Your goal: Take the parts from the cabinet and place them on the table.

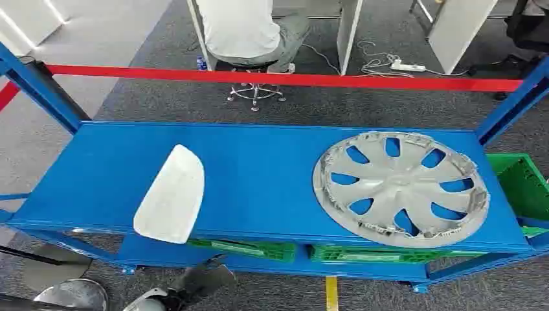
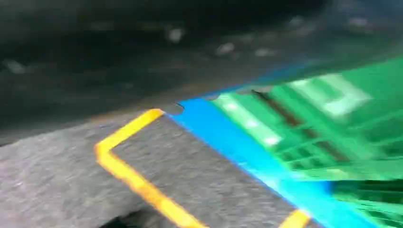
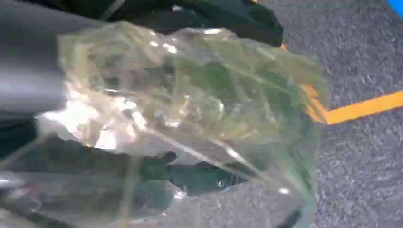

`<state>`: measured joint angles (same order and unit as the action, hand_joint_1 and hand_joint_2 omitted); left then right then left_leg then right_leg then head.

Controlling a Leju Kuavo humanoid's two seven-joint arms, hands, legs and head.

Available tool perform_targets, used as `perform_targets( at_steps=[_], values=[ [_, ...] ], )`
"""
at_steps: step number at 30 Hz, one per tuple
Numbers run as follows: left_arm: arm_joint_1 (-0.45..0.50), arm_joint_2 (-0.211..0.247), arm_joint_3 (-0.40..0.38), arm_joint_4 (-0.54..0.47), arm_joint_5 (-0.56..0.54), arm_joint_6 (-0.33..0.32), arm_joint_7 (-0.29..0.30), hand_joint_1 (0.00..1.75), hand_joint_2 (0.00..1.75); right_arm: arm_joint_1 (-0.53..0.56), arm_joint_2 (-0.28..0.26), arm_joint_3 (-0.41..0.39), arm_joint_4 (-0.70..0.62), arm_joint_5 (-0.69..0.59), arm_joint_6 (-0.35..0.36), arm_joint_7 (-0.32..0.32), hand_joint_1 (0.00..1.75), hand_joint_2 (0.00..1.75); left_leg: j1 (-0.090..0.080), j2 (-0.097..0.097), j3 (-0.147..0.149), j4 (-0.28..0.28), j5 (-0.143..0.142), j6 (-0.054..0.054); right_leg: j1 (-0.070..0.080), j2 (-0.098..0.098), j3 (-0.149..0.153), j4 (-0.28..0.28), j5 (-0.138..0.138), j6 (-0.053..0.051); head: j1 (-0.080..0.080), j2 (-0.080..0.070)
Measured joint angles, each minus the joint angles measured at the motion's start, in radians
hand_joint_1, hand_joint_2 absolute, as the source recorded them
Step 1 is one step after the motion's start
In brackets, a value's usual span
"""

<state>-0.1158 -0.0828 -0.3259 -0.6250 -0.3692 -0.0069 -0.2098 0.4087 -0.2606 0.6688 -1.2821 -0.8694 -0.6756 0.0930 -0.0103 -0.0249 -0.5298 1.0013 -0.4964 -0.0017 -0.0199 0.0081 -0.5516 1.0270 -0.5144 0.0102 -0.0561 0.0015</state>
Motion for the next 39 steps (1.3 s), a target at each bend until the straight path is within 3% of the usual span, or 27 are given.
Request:
perform_targets(
  at_steps=[12, 24, 35, 39],
  values=[
    [-0.036, 0.054, -0.245, -0.273, 0.102, -0.103, 0.057, 0.00, 0.00, -0.085, -0.032, 0.150, 0.035, -0.151, -0.005, -0.101, 0.00, 0.00, 0.000, 0.000, 0.000, 0.000, 0.000, 0.000, 0.000, 0.000, -0.001, 0.000, 0.000, 0.000, 0.000, 0.000],
    [-0.078, 0.108, -0.467, -0.500, 0.188, -0.206, 0.059, 0.00, 0.00, -0.195, -0.091, 0.327, 0.075, -0.357, -0.005, -0.216, 0.00, 0.00, -0.001, 0.000, 0.000, 0.001, 0.000, 0.000, -0.001, 0.000, 0.000, 0.000, 0.000, 0.001, 0.000, 0.000],
    [-0.110, 0.161, -0.625, -0.624, 0.253, -0.310, 0.060, 0.00, 0.00, -0.296, -0.124, 0.491, 0.138, -0.564, -0.002, -0.331, 0.00, 0.00, -0.001, 0.000, -0.001, 0.001, 0.000, 0.000, -0.001, 0.000, -0.001, 0.000, 0.000, 0.001, 0.000, 0.000],
    [-0.124, 0.174, -0.666, -0.648, 0.254, -0.381, 0.090, 0.00, 0.00, -0.319, -0.131, 0.525, 0.146, -0.596, -0.001, -0.345, 0.00, 0.00, -0.001, 0.000, -0.001, 0.001, 0.000, 0.000, -0.001, 0.000, -0.001, 0.000, 0.000, 0.001, 0.000, 0.000]
  ],
)
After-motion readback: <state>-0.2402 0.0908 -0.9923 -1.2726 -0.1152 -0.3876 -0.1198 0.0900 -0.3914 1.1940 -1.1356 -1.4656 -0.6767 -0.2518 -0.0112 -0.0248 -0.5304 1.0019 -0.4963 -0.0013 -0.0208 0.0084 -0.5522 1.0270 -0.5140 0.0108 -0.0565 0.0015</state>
